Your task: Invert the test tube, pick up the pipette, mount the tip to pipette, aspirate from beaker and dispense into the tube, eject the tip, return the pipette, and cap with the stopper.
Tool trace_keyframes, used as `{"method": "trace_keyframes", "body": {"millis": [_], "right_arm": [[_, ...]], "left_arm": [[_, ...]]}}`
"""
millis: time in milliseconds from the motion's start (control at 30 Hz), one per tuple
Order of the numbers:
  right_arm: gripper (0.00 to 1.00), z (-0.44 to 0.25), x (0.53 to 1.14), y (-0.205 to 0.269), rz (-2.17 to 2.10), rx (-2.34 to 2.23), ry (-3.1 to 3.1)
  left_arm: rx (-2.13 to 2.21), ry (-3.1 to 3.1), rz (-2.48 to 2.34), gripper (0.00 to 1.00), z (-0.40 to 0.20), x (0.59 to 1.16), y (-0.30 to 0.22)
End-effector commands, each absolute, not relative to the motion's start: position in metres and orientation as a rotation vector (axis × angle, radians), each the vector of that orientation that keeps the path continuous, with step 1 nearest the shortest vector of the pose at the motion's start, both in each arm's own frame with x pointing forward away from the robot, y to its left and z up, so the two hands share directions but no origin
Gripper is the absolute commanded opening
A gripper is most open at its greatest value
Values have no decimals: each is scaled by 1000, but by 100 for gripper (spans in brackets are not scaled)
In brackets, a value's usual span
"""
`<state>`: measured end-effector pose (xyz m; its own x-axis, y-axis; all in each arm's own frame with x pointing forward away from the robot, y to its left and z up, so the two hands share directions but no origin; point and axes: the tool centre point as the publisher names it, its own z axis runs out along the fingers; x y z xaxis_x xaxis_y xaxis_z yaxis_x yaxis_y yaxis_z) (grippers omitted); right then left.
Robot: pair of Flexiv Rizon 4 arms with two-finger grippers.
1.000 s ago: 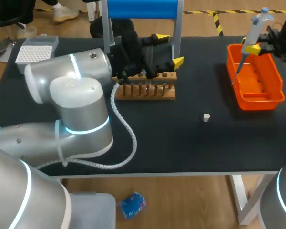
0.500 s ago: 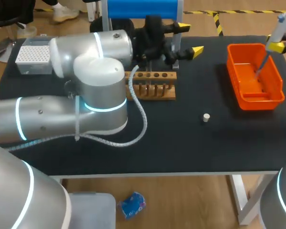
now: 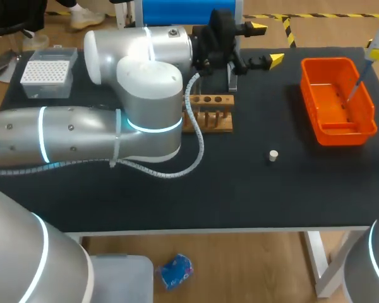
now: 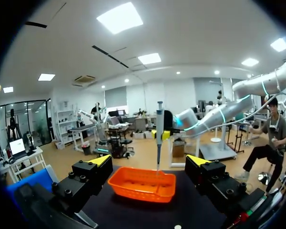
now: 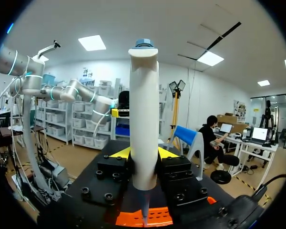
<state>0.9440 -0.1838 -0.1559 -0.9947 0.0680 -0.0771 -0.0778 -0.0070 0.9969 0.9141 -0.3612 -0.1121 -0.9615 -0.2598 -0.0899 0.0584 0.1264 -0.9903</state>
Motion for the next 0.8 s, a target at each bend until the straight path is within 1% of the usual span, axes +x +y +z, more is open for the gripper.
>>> {"method": "trace_keyframes", "body": {"millis": [33,800], "right_arm": [[0,-165,959,-190,2212,-91,2172],[0,-173,967,-194,2193,-90,2197]], "left_arm": [[-209,2195,-1886,100,-109,921,-368],[-227,2175,-1888,100,-108,928,-374]]}}
